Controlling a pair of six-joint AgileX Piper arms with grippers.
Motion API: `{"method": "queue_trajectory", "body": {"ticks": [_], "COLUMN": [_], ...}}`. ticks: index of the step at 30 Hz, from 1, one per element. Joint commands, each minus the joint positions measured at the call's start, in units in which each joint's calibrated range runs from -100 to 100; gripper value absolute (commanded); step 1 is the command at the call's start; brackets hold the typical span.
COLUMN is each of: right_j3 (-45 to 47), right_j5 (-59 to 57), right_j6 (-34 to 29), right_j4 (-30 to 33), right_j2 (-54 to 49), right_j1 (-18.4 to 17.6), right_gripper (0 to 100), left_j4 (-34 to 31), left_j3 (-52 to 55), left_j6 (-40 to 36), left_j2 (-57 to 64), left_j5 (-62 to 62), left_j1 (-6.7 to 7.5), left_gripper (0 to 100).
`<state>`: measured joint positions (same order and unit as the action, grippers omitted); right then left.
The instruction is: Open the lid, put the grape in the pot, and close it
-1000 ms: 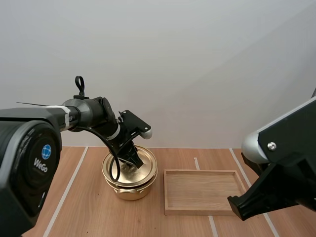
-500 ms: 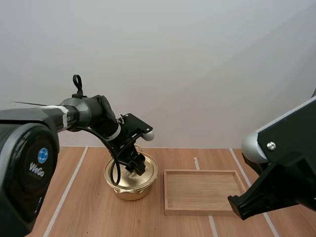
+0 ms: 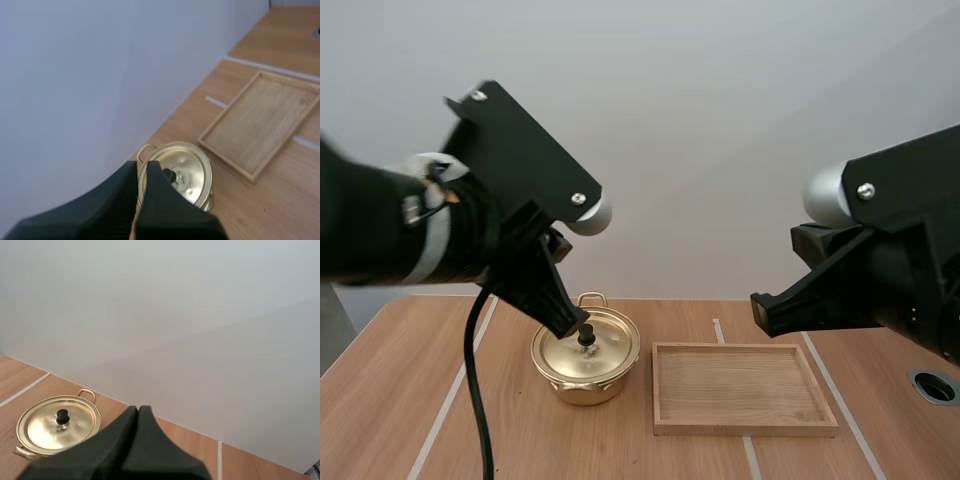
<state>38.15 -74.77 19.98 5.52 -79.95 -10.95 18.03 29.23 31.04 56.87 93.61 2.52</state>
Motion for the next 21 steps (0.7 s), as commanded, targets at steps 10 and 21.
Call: {"method": "queue_trajectory", "body": {"ticks": [10,21], "right_j3": [2.57,21.89], "right_j5": [4.45,22.90], "right_j6": [-9.79,-13.48], "right_j4": [4.50,3.74], "right_j2": [-5.80,-20.05], "right_j1": [0.76,4.60], "right_gripper": [0,0], "left_j4": [-5.66,-34.48], "left_j3": [11.87,34.01], "left_j6": [-23.93,-55.41], "left_j2": [36.83,42.98], "left_j5": [-22.50,-38.64], "left_j1": [0.15,0.00], "left_gripper": [0,0]}}
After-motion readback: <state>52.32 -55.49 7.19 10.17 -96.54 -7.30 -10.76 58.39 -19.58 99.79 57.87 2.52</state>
